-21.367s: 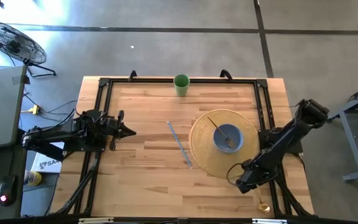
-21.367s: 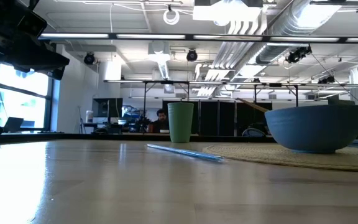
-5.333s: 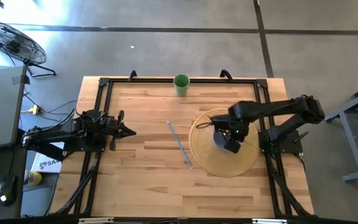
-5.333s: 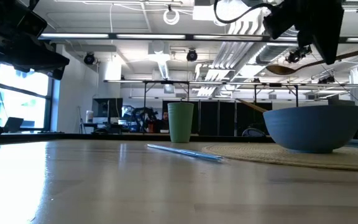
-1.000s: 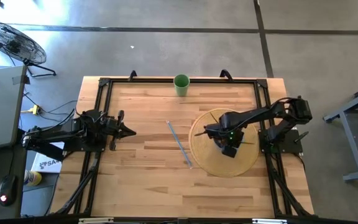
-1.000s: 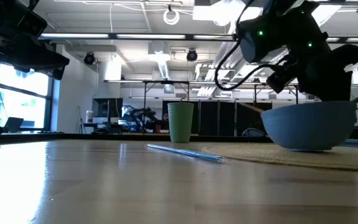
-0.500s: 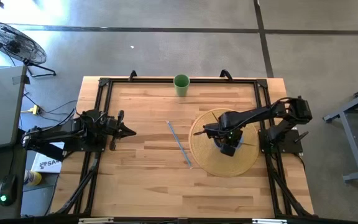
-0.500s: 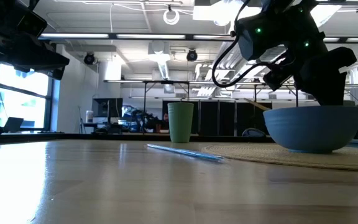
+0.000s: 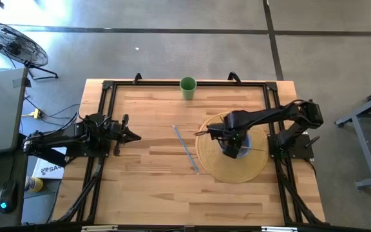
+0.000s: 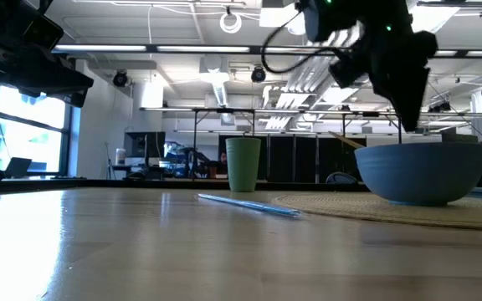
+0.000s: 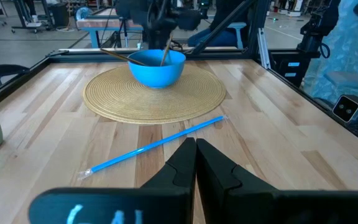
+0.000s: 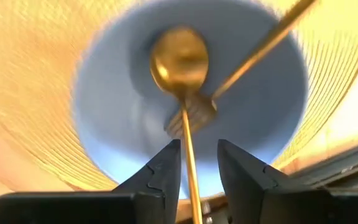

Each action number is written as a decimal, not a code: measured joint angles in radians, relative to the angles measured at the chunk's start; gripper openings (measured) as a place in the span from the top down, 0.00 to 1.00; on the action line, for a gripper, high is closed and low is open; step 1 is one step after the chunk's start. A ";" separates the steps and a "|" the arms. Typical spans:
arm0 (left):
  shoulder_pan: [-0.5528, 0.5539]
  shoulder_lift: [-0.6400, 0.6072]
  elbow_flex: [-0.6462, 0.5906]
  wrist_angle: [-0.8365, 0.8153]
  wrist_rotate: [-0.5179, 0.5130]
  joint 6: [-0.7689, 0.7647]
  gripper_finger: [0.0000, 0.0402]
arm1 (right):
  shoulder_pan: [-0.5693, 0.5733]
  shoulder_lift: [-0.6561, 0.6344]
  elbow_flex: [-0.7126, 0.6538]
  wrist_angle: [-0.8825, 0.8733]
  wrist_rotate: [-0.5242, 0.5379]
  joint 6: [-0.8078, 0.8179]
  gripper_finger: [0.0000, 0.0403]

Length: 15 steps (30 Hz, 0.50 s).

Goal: Pick & Place Utensil
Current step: Put the green cup on the brown mat to the top right of the blue bowl

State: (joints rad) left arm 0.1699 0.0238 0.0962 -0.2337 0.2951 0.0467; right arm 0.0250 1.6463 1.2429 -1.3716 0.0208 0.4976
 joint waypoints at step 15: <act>0.000 0.000 0.000 0.000 0.000 0.000 0.98 | 0.150 -0.001 0.233 0.203 0.271 0.040 0.76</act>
State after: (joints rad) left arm 0.1699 0.0238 0.0960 -0.2337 0.2950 0.0471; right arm 0.1753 1.6455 1.4759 -1.1691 0.2921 0.5372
